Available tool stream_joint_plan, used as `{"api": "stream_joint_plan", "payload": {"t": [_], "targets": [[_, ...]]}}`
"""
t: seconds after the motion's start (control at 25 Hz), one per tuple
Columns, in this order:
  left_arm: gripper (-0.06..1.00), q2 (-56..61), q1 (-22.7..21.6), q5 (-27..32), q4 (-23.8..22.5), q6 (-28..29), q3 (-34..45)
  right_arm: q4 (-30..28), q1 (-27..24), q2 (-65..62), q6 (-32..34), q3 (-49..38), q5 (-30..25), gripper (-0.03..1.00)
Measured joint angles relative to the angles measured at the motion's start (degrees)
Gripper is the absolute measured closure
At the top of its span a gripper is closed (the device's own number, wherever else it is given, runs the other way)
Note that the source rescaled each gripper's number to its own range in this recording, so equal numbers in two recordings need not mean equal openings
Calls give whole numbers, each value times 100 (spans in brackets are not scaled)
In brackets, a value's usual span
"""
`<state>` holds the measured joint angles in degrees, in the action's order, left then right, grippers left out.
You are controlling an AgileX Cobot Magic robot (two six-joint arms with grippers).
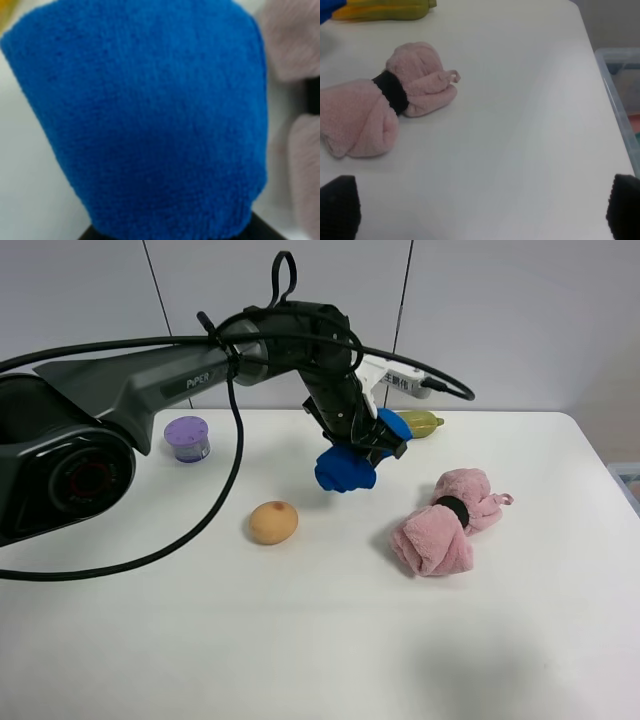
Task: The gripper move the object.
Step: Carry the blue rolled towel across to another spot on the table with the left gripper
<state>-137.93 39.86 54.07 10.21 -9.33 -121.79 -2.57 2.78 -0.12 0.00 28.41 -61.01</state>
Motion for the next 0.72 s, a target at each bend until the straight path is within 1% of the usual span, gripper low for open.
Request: {"api": "stream_joint_plan", "payload": {"t": [0.2, 0.44, 0.72], "targets": [[91, -250, 0, -38, 7, -308, -36, 0, 0, 0, 0, 0, 0, -3], [91, -429, 0, -426, 1, -352, -98, 0, 0, 0, 0, 0, 0, -3], [91, -864, 121, -255, 28, -357, -740, 0, 0, 0, 0, 0, 0, -3]]}}
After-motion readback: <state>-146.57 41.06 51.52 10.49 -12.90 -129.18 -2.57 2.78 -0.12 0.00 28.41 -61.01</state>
